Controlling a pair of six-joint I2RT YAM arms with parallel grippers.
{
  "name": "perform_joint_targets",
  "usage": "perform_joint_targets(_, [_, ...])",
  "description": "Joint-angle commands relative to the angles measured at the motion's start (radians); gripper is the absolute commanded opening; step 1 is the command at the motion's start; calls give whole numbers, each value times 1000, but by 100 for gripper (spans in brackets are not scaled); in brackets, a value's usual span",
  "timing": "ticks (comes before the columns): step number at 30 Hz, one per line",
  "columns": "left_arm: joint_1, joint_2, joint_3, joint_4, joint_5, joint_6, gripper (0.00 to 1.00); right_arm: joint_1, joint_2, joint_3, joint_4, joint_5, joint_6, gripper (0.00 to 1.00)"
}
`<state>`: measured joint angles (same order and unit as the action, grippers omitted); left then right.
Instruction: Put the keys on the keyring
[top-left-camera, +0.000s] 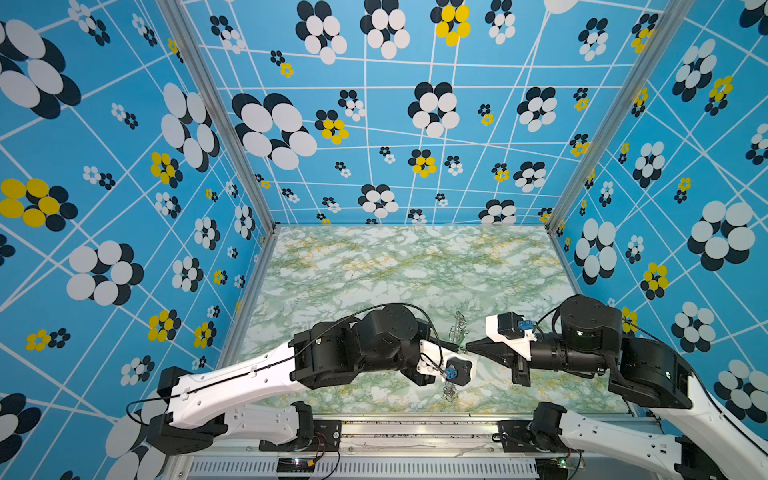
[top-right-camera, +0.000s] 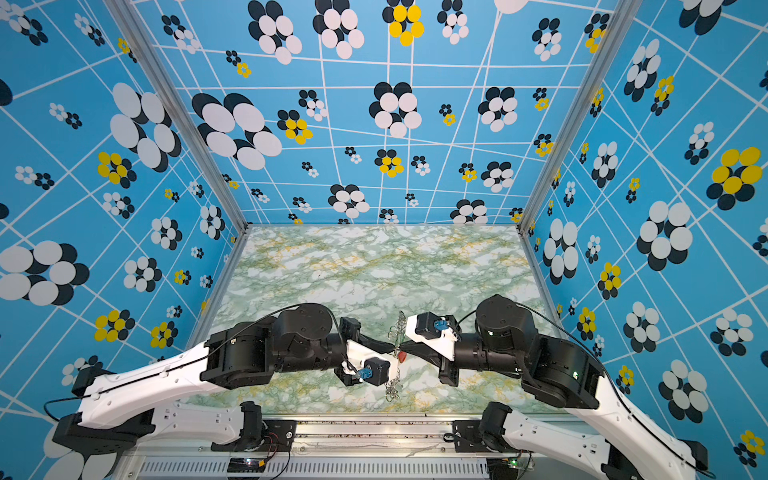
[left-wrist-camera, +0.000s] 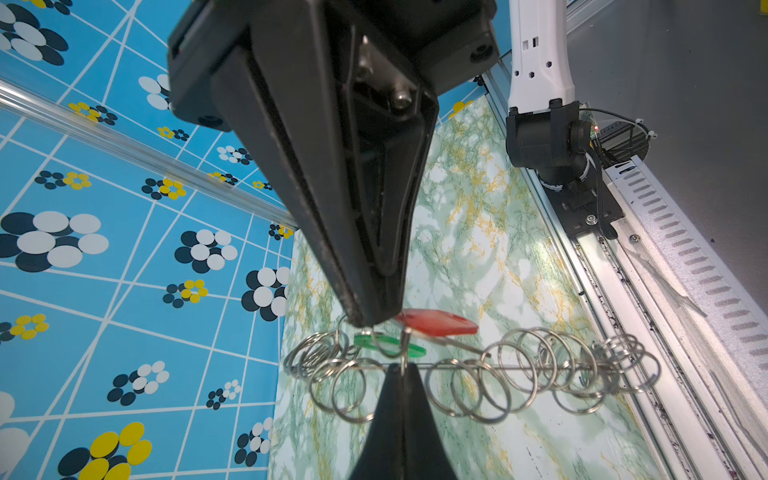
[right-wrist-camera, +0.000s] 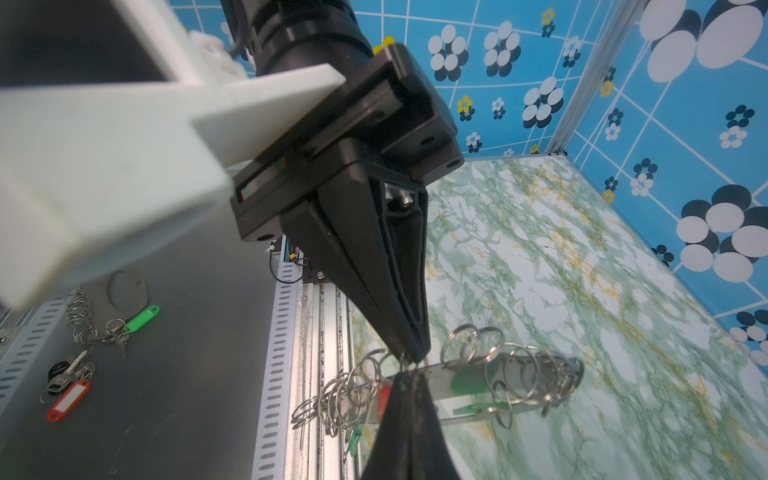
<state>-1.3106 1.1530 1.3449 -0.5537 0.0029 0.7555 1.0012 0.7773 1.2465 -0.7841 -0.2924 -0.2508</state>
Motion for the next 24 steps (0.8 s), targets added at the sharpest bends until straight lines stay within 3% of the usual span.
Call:
perform_joint_targets(1, [-10,-10,40,37,9,-7,0,10,2,11,28,25,-9,0])
perform_joint_targets(24, [-10,-15,39,17,-23,-4,0,10,-9,27,23,-4,23,0])
